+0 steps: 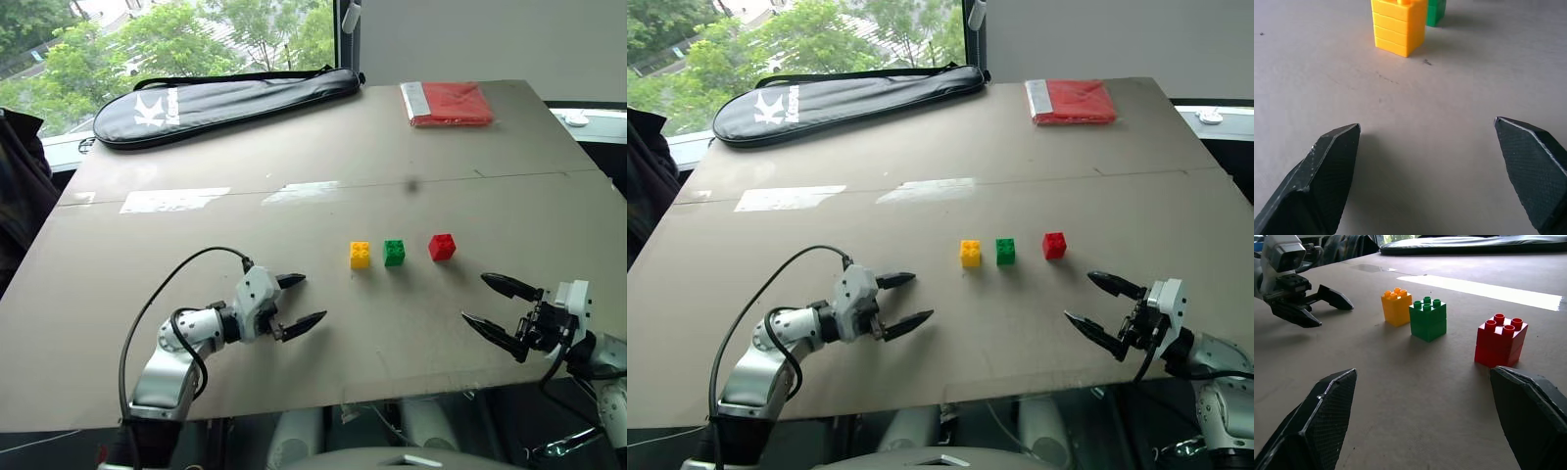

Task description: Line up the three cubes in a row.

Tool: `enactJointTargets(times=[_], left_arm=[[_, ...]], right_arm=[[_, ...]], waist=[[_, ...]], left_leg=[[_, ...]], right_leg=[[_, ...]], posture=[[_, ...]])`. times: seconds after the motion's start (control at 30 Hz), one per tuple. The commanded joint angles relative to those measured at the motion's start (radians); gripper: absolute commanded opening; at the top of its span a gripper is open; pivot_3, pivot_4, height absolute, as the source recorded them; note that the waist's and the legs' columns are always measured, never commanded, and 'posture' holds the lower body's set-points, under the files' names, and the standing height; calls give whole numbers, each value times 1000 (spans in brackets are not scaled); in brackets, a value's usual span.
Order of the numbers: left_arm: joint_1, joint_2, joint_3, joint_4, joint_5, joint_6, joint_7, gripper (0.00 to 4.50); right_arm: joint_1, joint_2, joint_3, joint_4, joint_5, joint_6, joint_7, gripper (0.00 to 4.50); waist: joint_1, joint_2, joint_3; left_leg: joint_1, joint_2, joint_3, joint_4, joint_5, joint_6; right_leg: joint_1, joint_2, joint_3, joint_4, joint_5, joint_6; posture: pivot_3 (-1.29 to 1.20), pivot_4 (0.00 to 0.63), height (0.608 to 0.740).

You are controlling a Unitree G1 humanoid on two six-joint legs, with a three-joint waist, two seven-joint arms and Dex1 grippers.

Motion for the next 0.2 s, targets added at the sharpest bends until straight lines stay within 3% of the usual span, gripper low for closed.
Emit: enactJointTargets(times=[0.03,0.2], left_arm=[[157,-27,23,-172,-4,75,137,4479],[265,-45,14,-278,5,109,229,4479]], right_arm=[[-13,-34,-22,37,-5,-3,32,4500],[-20,-45,-30,81,-5,-11,56,4500]], waist=[[-3,1,0],[-5,1,-1]], left_leg=[[0,0,0,0,0,0],[0,0,1,0,0,0]], right_leg=[[0,1,0,0,0,0],[0,0,1,0,0,0]], posture=[[0,150,701],[0,150,701]])
